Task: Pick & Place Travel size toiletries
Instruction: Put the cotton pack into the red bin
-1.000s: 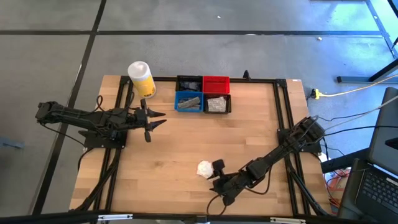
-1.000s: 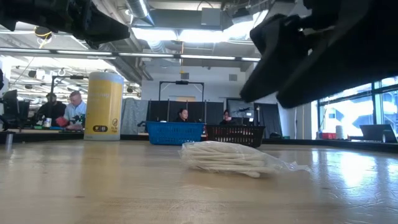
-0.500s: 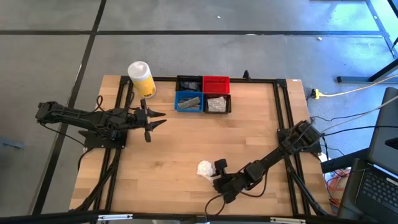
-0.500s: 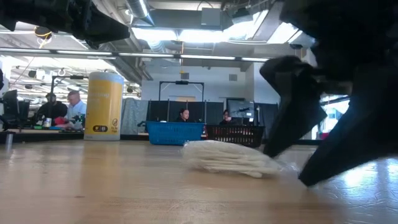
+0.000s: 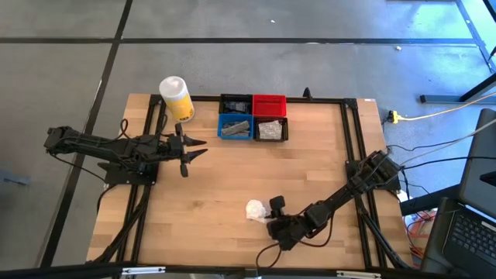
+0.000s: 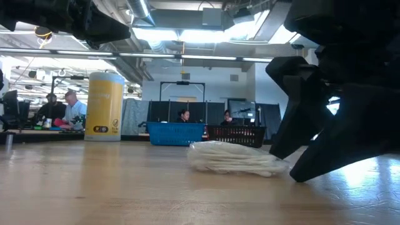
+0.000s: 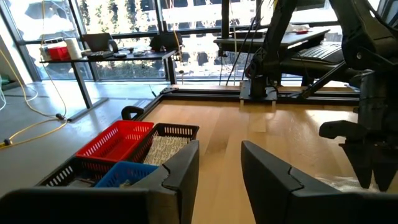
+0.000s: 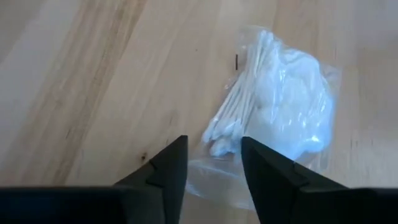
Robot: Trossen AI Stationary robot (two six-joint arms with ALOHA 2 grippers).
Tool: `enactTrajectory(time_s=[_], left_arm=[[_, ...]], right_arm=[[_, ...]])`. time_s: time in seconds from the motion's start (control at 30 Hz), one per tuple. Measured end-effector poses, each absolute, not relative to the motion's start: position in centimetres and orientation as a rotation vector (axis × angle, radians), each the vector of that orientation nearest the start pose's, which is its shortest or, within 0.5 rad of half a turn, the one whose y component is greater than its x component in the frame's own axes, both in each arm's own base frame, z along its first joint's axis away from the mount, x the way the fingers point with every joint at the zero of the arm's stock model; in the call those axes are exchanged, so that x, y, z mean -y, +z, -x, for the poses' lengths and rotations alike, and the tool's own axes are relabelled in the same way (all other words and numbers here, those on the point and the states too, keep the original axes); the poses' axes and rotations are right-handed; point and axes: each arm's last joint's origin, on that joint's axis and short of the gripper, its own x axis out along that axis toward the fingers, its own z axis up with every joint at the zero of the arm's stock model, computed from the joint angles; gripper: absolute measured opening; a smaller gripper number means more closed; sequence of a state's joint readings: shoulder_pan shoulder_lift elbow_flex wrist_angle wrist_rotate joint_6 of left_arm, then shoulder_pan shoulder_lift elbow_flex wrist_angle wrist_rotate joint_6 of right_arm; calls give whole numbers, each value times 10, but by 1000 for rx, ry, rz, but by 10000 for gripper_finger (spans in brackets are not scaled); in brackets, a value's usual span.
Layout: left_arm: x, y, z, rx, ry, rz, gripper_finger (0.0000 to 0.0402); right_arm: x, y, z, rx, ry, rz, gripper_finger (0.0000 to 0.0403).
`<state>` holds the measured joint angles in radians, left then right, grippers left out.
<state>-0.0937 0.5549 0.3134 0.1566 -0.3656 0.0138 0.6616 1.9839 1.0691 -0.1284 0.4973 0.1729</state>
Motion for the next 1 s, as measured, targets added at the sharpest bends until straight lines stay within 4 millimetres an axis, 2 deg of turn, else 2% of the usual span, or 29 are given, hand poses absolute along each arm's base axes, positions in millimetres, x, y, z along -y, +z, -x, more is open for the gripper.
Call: enactTrajectory(time_s=[0.13, 0.37, 1.0], left_arm=[[3, 234, -143, -85, 271, -33, 114], [3, 234, -143, -85, 271, -33, 114], [3, 234, -143, -85, 271, -33, 114]], right_arm=[[-216, 107, -300, -882, 68, 393, 111], [-217, 106, -300, -893, 89, 364, 12], [-216, 113, -300, -881, 80, 329, 1]])
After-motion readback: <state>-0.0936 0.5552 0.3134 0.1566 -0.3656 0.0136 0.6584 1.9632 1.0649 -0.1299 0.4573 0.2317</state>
